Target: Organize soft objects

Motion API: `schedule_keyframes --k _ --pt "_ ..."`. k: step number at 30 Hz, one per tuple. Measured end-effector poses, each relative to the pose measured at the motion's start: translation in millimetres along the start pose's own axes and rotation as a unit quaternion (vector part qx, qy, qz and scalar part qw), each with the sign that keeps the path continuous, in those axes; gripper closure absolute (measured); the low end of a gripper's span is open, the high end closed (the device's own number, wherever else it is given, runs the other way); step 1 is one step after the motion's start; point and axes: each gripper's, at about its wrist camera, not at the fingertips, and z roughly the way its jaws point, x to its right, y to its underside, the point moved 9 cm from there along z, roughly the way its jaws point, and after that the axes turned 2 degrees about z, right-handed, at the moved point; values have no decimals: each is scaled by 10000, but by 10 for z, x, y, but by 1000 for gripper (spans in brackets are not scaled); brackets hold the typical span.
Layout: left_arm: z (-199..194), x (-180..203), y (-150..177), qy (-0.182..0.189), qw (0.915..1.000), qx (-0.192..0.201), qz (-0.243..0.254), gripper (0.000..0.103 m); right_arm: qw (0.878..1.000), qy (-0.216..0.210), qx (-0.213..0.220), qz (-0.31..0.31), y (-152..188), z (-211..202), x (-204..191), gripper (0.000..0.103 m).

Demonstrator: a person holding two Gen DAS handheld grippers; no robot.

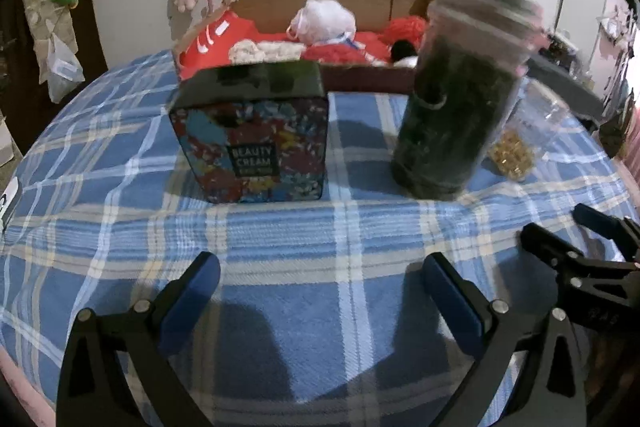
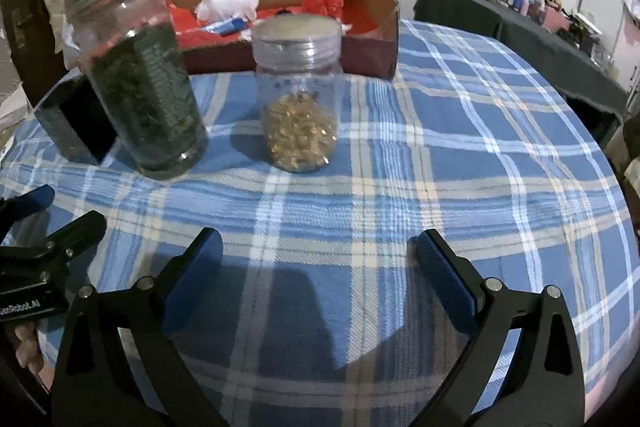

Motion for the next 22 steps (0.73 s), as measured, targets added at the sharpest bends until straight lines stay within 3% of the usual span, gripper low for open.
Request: schedule_keyframes --k 22 --pt "26 -17 -3 -123 9999 3 -7 0 10000 79 28 10 5 -12 16 3"
